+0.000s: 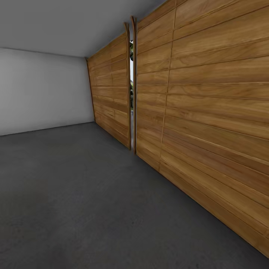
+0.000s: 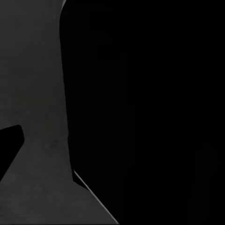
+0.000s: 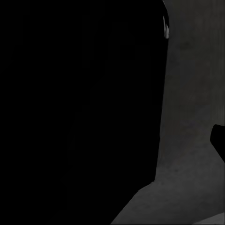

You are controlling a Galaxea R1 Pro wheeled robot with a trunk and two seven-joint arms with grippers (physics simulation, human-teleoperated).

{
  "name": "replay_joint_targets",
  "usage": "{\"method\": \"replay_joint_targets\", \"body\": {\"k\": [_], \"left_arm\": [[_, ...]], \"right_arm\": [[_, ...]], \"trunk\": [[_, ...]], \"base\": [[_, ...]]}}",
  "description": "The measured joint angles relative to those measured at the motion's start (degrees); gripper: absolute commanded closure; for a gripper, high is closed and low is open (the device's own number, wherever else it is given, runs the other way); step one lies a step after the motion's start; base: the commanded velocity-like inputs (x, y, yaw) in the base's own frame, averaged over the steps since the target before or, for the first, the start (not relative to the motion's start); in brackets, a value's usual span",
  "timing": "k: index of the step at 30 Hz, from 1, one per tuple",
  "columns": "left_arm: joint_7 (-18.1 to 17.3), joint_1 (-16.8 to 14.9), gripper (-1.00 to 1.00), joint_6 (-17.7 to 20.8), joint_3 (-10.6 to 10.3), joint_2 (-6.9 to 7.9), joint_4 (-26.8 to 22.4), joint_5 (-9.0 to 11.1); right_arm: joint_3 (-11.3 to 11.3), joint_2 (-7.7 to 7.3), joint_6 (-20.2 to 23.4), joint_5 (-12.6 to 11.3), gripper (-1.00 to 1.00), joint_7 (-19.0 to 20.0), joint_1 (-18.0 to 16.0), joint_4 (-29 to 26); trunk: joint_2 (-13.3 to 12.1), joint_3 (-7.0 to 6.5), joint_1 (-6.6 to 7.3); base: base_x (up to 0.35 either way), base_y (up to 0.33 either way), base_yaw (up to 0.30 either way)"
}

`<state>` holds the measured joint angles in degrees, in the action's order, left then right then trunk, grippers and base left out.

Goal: Move the two storage containers from the living room to the garage. In the garage, place one container on the floor and stack the other container on top of it (either order is fine).

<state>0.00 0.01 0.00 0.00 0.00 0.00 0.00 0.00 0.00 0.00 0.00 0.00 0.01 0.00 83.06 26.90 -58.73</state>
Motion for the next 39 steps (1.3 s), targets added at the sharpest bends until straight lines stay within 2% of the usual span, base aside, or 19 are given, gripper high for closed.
{"method": "replay_joint_targets", "body": {"k": [2, 22, 34, 35, 36, 39], "left_arm": [[0.08, -0.09, -1.0, -0.47, 0.04, 0.43, -0.28, 0.08], [0.08, -0.09, -1.0, -0.79, 0.01, 0.61, -2.2, 0.08], [0.08, -0.09, -1.0, -0.8, -0.06, 0.61, -2.19, 0.08], [0.08, -0.09, -1.0, -0.8, -0.06, 0.61, -2.18, 0.08], [0.08, -0.09, -1.0, -0.8, -0.01, 0.61, -2.2, 0.08], [0.08, -0.09, -1.0, -0.8, 0.0, 0.61, -2.21, 0.08]], "right_arm": [[0.6, 0.17, -0.16, 0.04, -1.0, -0.08, -0.26, -0.17], [6.7, 0.18, -0.86, -0.71, -1.0, -0.07, -0.16, -0.2], [10.68, 0.18, -2.09, -0.71, -1.0, -0.08, -0.16, -0.24], [26.88, 0.17, -2.09, -0.74, -1.0, -0.08, -0.16, -0.23], [36.18, 0.17, -2.09, -0.73, -1.0, -0.08, -0.16, -0.25], [36.61, 0.17, -2.09, -0.76, -1.0, -0.08, -0.16, -0.26]], "trunk": [[-0.01, -0.03, 0.0], [-0.01, -0.02, 0.0], [-0.01, -0.02, 0.0], [-0.01, -0.02, 0.0], [-0.01, -0.02, 0.0], [-0.01, -0.02, 0.0]], "base": [[0.0, 0.0, 0.0], [0.0, 0.0, 0.001], [0.0, 0.0, 0.231], [0.0, 0.0, 0.27], [0.0, 0.0, 0.27], [0.0, 0.0, 0.271]]}}
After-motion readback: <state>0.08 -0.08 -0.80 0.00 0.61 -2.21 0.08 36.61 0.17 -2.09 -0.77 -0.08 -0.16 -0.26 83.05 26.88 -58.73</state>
